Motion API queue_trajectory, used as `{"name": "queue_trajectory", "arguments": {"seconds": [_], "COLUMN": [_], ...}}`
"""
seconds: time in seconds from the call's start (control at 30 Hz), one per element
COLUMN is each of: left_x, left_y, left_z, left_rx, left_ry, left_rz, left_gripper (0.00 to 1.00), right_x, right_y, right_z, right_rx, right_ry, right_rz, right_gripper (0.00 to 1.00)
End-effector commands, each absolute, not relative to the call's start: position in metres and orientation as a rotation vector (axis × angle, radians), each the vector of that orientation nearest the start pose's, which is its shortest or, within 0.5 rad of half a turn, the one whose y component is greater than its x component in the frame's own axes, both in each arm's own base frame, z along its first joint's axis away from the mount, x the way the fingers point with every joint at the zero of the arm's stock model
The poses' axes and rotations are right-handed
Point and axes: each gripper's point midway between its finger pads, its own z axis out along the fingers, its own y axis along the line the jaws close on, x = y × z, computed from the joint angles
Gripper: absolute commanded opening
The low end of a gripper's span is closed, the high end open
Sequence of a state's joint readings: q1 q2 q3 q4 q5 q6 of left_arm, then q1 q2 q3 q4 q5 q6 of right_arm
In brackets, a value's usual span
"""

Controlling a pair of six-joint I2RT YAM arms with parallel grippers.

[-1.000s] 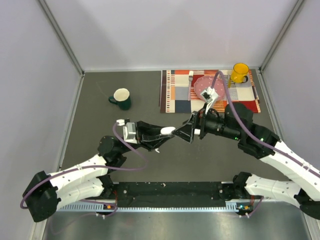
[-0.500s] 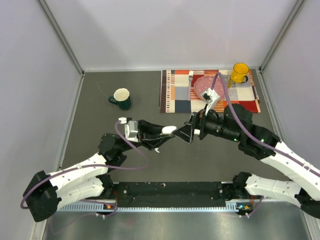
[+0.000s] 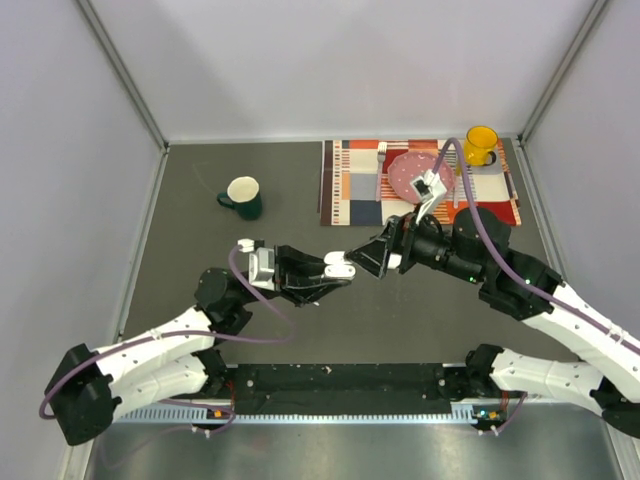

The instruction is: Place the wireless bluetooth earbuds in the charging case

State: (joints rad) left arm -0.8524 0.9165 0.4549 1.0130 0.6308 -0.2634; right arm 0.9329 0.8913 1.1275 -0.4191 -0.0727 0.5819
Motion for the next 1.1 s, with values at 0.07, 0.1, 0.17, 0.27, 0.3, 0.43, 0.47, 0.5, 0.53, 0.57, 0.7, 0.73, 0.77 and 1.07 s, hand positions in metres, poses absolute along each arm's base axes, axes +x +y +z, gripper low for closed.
{"name": "queue_trajectory", "arguments": {"seconds": [0.07,0.1,0.17,0.27,0.3,0.43,0.47,0.5,0.53,0.57,0.7,0.73,0.77,1.07], "left_x": [0.115,0.117,0.12,0.122,0.123,0.126,0.126,0.126,0.127,0.126,0.123,0.121,0.121,0.113], "left_y": [-0.292,-0.292,-0.289,-0.287,-0.286,-0.283,-0.281,-0.28,-0.28,-0.278,-0.27,-0.265,-0.263,-0.234], "left_z": [0.359,0.357,0.354,0.351,0.35,0.346,0.345,0.345,0.345,0.344,0.341,0.343,0.339,0.34], "left_rx": [0.833,0.826,0.807,0.787,0.784,0.77,0.768,0.767,0.769,0.771,0.764,0.753,0.751,0.704], "left_ry": [0.803,0.821,0.836,0.856,0.859,0.879,0.881,0.882,0.883,0.892,0.916,0.905,0.925,0.928], "left_rz": [-1.28,-1.276,-1.264,-1.253,-1.247,-1.223,-1.215,-1.209,-1.2,-1.197,-1.177,-1.169,-1.166,-1.088], "left_gripper": [0.0,0.0,0.0,0.0,0.0,0.0,0.0,0.0,0.0,0.0,0.0,0.0,0.0,0.0], "right_x": [0.157,0.155,0.153,0.15,0.15,0.15,0.155,0.16,0.166,0.176,0.207,0.211,0.214,0.248], "right_y": [0.274,0.273,0.271,0.267,0.266,0.258,0.253,0.249,0.243,0.233,0.208,0.205,0.206,0.225], "right_z": [0.387,0.391,0.397,0.409,0.411,0.42,0.419,0.413,0.409,0.398,0.35,0.341,0.325,0.227], "right_rx": [-0.362,-0.36,-0.361,-0.353,-0.346,-0.311,-0.274,-0.232,-0.187,-0.114,0.115,0.147,0.178,0.226], "right_ry": [1.752,1.733,1.71,1.667,1.659,1.627,1.63,1.651,1.666,1.702,1.845,1.869,1.91,2.262], "right_rz": [1.21,1.219,1.23,1.253,1.259,1.251,1.224,1.201,1.172,1.106,0.991,0.984,0.984,0.726], "right_gripper": [0.95,0.95,0.95,0.96,0.96,0.96,0.96,0.96,0.96,0.96,0.95,0.94,0.93,0.99]}}
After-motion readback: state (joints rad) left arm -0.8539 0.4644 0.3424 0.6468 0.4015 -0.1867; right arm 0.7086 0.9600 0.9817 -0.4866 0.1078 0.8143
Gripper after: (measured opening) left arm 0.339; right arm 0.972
